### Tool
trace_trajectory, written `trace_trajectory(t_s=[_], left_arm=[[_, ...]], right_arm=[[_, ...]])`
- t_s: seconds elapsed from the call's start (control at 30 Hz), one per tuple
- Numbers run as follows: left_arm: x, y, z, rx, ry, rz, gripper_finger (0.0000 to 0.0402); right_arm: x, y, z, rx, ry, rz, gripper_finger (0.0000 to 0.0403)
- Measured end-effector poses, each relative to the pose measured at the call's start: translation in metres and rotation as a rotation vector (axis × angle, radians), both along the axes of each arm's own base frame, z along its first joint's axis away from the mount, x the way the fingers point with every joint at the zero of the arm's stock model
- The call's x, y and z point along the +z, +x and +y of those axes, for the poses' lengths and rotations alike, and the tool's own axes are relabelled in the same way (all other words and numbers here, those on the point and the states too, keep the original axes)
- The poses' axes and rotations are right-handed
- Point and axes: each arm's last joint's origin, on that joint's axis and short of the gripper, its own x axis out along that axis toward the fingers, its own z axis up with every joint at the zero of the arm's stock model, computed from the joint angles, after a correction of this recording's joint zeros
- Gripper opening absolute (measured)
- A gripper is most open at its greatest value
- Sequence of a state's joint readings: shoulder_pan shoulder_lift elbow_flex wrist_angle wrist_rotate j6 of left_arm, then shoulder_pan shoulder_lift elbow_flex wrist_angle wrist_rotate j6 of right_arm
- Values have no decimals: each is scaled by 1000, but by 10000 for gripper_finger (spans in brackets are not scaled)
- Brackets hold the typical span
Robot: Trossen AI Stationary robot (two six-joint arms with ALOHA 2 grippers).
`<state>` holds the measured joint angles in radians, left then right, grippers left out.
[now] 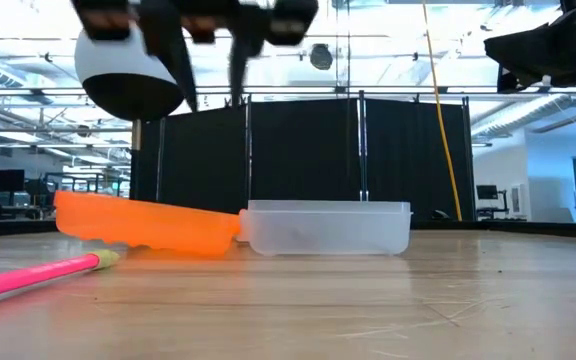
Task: Pick & place school supplies into a supply box
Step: Put the pink pencil into the orange and white supply box
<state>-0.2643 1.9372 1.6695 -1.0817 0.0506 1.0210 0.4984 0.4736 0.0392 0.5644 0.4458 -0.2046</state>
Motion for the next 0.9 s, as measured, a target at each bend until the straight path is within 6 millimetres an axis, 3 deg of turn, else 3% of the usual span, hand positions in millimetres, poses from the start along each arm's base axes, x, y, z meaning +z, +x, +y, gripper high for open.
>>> trace_trajectory(t_s=[0.17, 0.37, 0.63, 0.9], left_arm=[[-3, -11, -38, 77, -127, 67, 143], [-27, -23, -70, -7, -22, 92, 143], [-82, -37, -68, -87, 146, 45, 143], [-95, -46, -64, -78, 199, 89, 143]], right_arm=[[2, 0, 0, -2, 3, -17, 0], [5, 0, 0, 7, 94, -45, 0], [7, 0, 0, 24, 235, -59, 0], [7, 0, 0, 24, 228, -60, 0]])
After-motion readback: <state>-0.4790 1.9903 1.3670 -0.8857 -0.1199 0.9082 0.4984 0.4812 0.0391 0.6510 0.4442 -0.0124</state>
